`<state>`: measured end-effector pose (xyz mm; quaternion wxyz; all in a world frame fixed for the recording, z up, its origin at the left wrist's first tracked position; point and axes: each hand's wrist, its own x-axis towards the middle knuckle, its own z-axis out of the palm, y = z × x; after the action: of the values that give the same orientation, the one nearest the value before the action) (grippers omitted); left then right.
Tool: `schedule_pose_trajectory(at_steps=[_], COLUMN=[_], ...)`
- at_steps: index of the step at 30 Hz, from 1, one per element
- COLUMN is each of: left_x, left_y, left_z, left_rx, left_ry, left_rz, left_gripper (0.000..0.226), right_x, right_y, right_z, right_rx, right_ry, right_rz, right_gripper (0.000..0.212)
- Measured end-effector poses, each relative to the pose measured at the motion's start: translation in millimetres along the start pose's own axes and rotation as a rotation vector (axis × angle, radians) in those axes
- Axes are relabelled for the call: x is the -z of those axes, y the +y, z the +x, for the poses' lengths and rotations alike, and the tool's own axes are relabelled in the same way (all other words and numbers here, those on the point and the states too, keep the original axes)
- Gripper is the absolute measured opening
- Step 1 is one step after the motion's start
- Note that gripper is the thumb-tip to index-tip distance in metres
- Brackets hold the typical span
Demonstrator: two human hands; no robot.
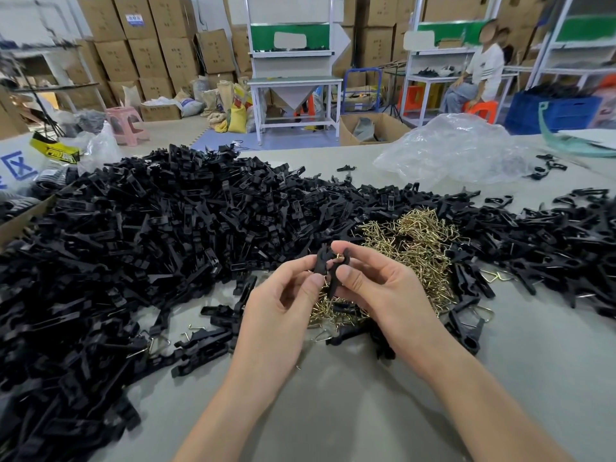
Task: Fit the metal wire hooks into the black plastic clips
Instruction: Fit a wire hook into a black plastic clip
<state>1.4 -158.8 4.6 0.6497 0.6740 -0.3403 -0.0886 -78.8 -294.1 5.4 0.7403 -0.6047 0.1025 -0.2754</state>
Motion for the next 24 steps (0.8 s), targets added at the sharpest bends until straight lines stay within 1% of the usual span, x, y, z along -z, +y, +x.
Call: schedule_pose_trajectory(at_steps=[5,10,17,20,22,24], left_x=[-1,-1,-2,-1,2,7], left_y=[2,2,0,-1,-5,-10], left_z=[-1,-1,-3,-2,-2,0], left_rx=[-0.02,0.004,-0.083,-0.1,-0.065,-0.063], left_ry=[-0.022,-0.028,-0.029,-0.002,0.054,0.077], left_rz=[0.016,0.025,0.203,0.212,0.221,0.327], left_gripper=[0.029,0.024,0.037,0.031,0.027,0.025], right_x=[0,-1,-1,0,1,4], right_y=[0,-1,-1,1,1,1], right_z=[0,-1,-3,-3,-1,2], right_rx=[-0.005,-0.012,-0.017,0.002,0.026,0.045], right_ry=[-0.001,0.006,-0.058,-0.076,-0.038,0.043], right_rz=[-0.012,-0.022,-0.06,-0.08,-0.058,0.009], right_gripper=[0.034,0.03,0.028,0.025,0.022,0.02])
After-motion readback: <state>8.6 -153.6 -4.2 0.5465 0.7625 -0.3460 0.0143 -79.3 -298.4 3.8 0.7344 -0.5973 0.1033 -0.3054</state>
